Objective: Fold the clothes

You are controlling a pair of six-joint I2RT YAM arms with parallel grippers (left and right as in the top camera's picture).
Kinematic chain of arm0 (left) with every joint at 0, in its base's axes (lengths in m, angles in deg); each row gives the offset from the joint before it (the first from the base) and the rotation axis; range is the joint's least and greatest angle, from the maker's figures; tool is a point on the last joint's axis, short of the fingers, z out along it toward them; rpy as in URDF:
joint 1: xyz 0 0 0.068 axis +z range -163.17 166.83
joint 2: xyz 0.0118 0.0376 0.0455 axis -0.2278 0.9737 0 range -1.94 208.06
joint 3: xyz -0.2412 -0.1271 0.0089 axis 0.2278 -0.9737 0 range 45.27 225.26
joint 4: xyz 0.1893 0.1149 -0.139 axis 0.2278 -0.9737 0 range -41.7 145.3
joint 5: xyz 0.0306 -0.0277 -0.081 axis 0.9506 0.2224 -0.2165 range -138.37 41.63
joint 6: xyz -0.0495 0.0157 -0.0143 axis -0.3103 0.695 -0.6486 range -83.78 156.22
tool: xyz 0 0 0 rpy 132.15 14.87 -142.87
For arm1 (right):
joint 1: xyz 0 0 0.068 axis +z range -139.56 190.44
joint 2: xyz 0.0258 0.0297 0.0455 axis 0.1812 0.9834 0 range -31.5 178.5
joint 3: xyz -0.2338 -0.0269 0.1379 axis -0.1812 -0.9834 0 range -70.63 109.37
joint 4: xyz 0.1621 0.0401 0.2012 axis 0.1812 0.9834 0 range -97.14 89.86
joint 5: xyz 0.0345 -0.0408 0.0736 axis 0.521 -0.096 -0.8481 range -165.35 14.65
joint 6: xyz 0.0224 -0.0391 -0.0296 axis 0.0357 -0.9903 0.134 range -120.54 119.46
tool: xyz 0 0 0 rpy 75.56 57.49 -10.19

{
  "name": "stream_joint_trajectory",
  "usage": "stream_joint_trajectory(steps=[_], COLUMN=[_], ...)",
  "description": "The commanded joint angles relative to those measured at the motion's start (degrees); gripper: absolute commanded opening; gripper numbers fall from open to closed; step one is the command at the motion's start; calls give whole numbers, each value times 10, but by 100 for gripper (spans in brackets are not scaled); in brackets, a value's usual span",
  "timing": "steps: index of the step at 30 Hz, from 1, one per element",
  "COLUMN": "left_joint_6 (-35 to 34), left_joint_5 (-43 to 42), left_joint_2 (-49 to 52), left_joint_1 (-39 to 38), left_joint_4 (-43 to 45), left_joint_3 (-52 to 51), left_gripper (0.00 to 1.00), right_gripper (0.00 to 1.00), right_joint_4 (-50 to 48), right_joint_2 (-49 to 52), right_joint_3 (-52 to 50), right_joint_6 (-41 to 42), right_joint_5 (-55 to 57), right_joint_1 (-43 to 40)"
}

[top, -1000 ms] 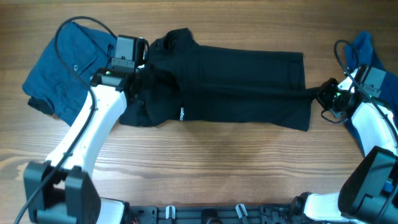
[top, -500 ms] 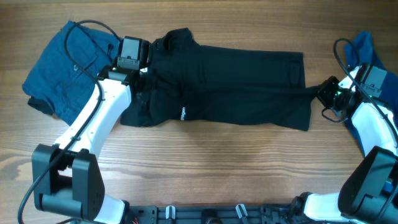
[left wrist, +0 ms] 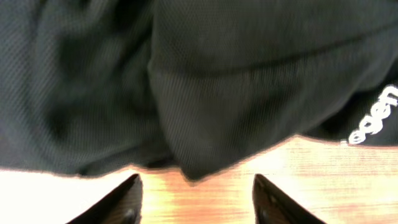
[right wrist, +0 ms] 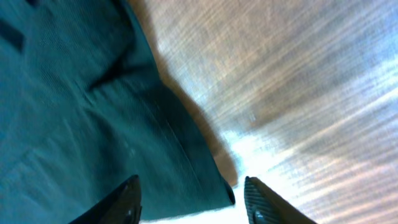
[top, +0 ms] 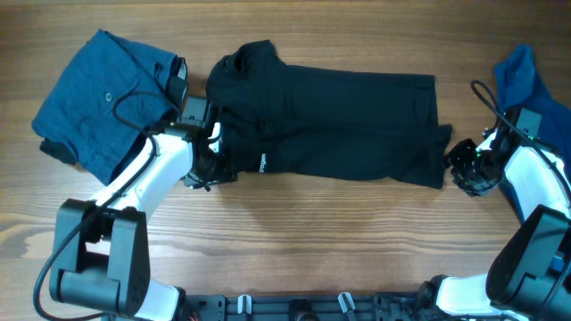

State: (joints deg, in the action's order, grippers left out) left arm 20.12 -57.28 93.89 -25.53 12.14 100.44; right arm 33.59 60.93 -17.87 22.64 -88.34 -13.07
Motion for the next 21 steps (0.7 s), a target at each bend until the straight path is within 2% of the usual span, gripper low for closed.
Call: stream_joint_trajectory(steps=[1,2,3,4,5,6,8,10,14,15,16,18,19,21], left_joint_6=[-11,-11,-11,-11,-11,-11,-13,-13,-13,-13,-13,-13,-13,-13], left_joint_5=[-13,-13,-12,-1,13,22,25,23,23,23,23,23,23,24], left_joint_2=[3,3,3,3,3,3,2,1,1,1,1,1,1,1], left_joint_1=[3,3,3,3,3,3,9,19,21,21,21,21,21,21], left_joint_4=[48,54,60,61,56,49,37,31,31,31,31,31,31,29], left_joint_3=[-19,-19,-19,-19,-19,-19,-19,-19,-19,-19,-19,-19,-19,-19], left_gripper=[38,28,13,4,4,4,4,4,4,4,4,4,4,4], right_gripper=[46,44,44,46,54,56,55,54,54,51,31,9,4,4], right_joint_4=[-9,-9,-9,-6,3,2,-20,-70,-142,-150,-151,-136,-127,-106], right_joint_2=[9,9,9,9,9,10,10,10,10,10,10,10,9,4], right_joint_3=[-13,-15,-18,-23,-30,-34,-45,-68,-114,-120,-120,-120,-118,-108], right_joint_6=[7,3,-9,-13,-13,-10,-14,-43,-40,-47,-52,-52,-50,-37], right_joint_5=[-9,-12,-20,-21,-20,-21,-37,-104,-126,-134,-136,-124,-100,-25], right_joint_1=[-1,-1,-1,-1,-1,-1,-1,3,17,19,20,18,16,8])
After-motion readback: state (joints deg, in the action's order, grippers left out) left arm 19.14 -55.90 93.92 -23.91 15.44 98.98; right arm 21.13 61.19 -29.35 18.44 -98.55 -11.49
